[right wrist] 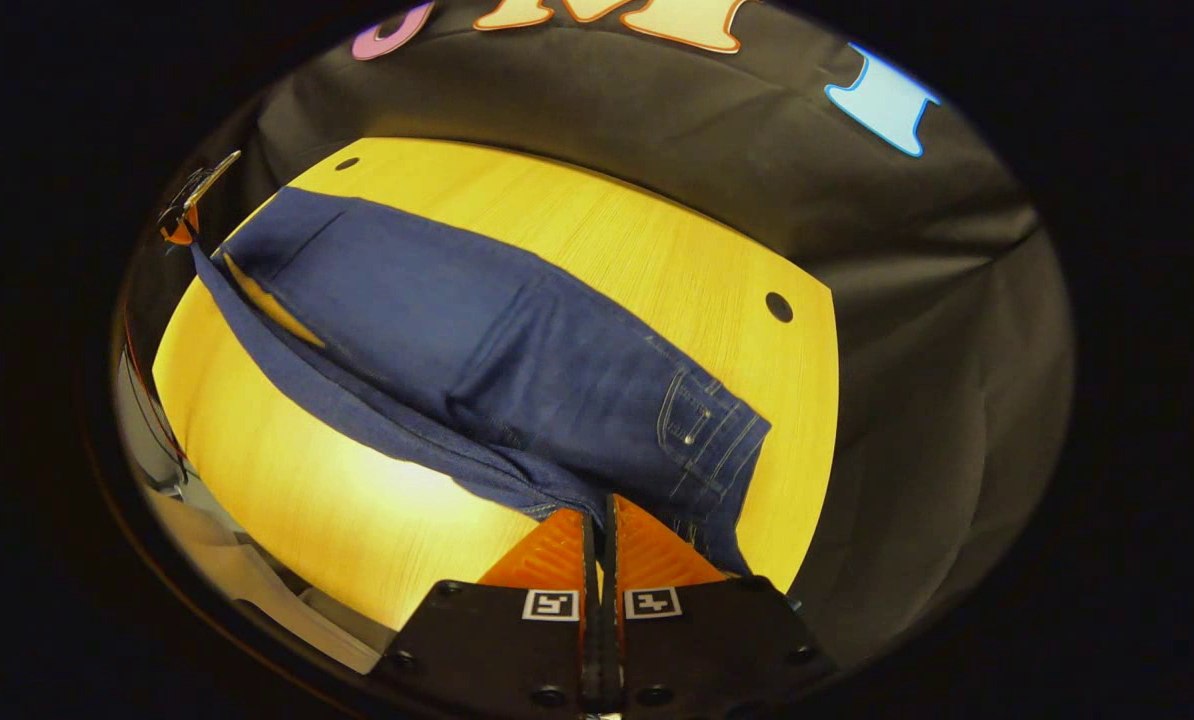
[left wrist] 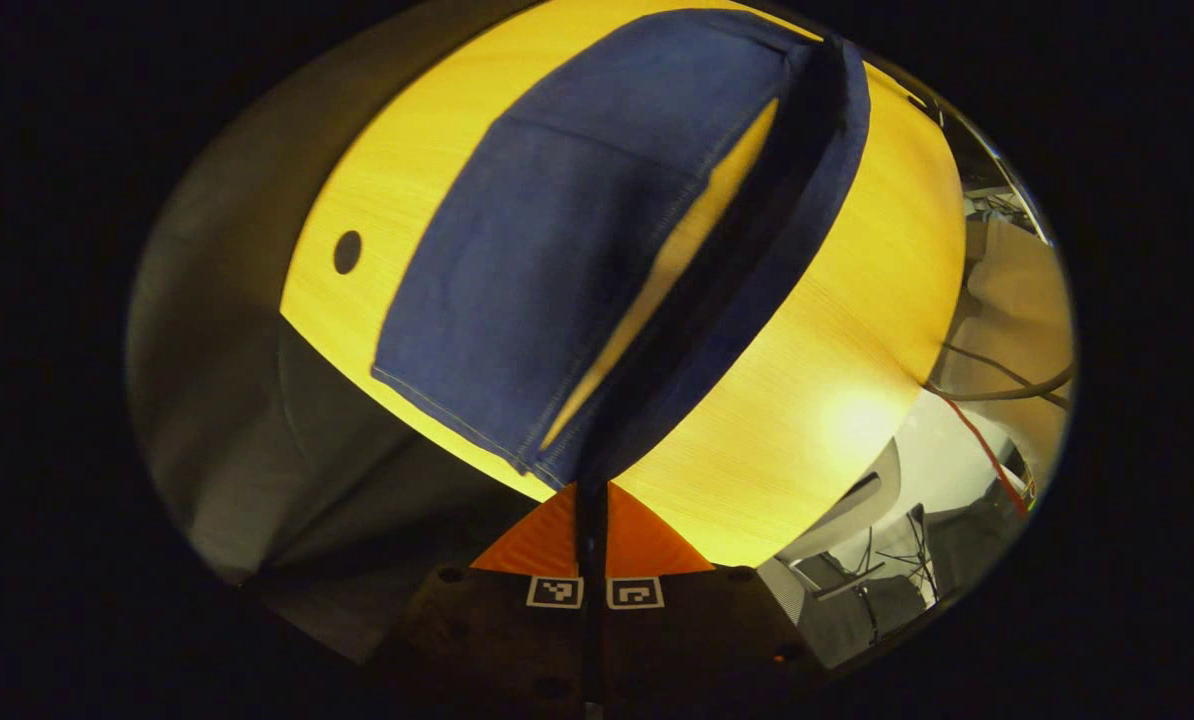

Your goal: Grasp the waist and the cuffs of the jeans and fold them to make the two legs overlap; first hold the waist and fold one-third of the jeans toward the cuffs, then hold the cuffs and fold the remaining one-third in the same direction to finish folding.

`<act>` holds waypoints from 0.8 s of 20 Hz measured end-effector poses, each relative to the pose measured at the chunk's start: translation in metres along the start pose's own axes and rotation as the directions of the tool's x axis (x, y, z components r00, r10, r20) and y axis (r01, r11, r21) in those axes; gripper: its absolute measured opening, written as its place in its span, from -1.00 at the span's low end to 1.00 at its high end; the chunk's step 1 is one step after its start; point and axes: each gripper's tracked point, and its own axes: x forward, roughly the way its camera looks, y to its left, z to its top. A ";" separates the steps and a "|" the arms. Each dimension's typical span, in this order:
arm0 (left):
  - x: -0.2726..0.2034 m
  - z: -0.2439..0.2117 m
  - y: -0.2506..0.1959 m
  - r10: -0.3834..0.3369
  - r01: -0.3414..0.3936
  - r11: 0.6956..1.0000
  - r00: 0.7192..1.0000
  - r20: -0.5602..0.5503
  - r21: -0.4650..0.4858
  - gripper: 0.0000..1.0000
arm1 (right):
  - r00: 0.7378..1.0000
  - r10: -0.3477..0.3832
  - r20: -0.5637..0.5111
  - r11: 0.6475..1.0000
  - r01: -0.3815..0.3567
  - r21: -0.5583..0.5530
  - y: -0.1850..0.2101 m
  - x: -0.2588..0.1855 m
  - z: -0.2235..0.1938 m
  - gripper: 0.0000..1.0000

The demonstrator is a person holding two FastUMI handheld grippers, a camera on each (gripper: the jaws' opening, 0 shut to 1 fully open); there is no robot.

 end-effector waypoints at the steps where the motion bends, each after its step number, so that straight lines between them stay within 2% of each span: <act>1: 0.001 0.011 0.020 0.038 -0.037 0.999 0.999 0.020 -0.016 -1.00 | 1.000 0.006 0.011 1.000 -0.006 0.021 -0.004 0.011 0.012 -0.95; 4: 0.006 0.035 0.055 0.086 -0.084 0.994 0.995 0.040 -0.065 -1.00 | 0.998 0.038 0.058 0.993 -0.044 0.106 -0.017 0.041 0.048 -1.00; 9: 0.042 0.060 0.085 0.075 -0.076 0.995 0.997 -0.024 -0.064 -1.00 | 0.987 0.139 0.079 0.957 -0.154 0.245 -0.020 0.113 0.093 -0.96; 11: 0.069 0.067 0.093 0.077 -0.080 0.994 0.996 -0.035 -0.072 -1.00 | 0.985 0.165 0.049 0.955 -0.172 0.243 -0.021 0.138 0.088 -1.00; 13: 0.090 0.076 0.107 0.106 -0.108 0.990 0.994 -0.023 -0.089 -1.00 | 0.986 0.167 0.024 0.961 -0.168 0.220 -0.022 0.157 0.081 -0.95; 15: 0.099 0.080 0.111 0.118 -0.118 0.989 0.993 -0.011 -0.091 -1.00 | 0.986 0.167 0.018 0.963 -0.167 0.212 -0.015 0.156 0.083 -1.00; 16: 0.101 0.081 0.113 0.129 -0.129 0.987 0.992 -0.005 -0.092 -1.00 | 0.985 0.170 0.024 0.961 -0.171 0.216 -0.010 0.156 0.085 -0.91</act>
